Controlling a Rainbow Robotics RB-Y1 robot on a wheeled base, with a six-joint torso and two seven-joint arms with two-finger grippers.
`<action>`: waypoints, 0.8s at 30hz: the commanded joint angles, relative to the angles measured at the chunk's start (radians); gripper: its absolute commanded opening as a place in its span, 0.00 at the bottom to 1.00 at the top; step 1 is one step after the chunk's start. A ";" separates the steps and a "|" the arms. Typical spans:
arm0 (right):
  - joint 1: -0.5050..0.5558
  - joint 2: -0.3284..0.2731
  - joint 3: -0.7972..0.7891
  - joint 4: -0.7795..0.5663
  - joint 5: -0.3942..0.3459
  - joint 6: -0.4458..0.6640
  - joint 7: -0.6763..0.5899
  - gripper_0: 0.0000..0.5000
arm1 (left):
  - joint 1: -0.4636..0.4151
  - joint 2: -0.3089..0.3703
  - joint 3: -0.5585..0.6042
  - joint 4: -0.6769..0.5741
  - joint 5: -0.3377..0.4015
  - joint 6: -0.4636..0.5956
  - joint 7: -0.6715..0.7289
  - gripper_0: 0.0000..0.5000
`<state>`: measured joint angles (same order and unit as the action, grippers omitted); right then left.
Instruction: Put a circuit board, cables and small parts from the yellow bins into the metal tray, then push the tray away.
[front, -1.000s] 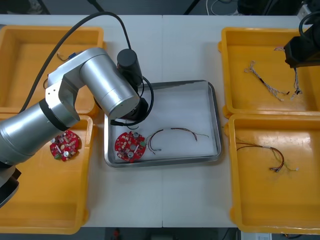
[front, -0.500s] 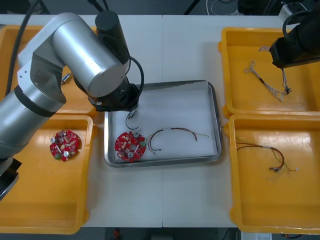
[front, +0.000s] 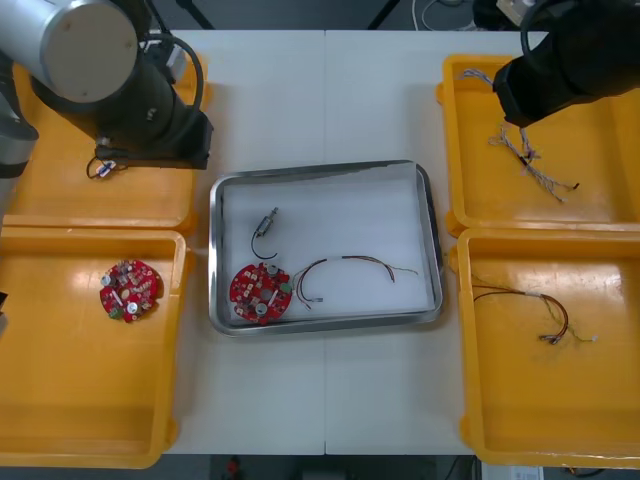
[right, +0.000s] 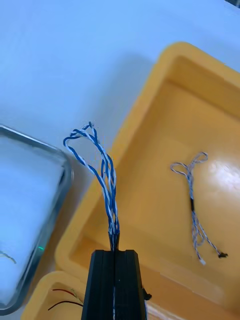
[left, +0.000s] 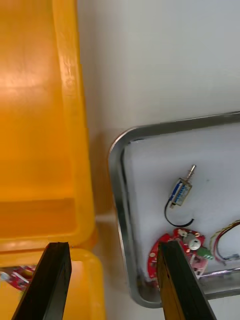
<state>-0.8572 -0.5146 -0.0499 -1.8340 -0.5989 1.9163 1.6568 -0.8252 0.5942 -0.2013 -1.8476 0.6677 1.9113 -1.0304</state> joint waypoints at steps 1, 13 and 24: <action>0.001 -0.036 0.090 -0.062 -0.061 0.004 0.034 0.00 | -0.002 0.055 0.086 0.033 0.015 0.009 -0.152 1.00; -0.008 0.033 0.323 -0.153 -0.076 0.004 0.078 0.00 | -0.003 0.118 0.192 0.205 -0.007 -0.020 -0.404 1.00; -0.039 0.096 0.555 -0.140 0.053 -0.046 0.259 0.00 | -0.026 0.131 0.210 0.409 -0.043 -0.178 -0.545 1.00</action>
<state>-0.8596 -0.4512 0.4468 -1.9581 -0.5823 1.9021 1.8167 -0.8255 0.6826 -0.0161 -1.4849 0.6413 1.7809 -1.5255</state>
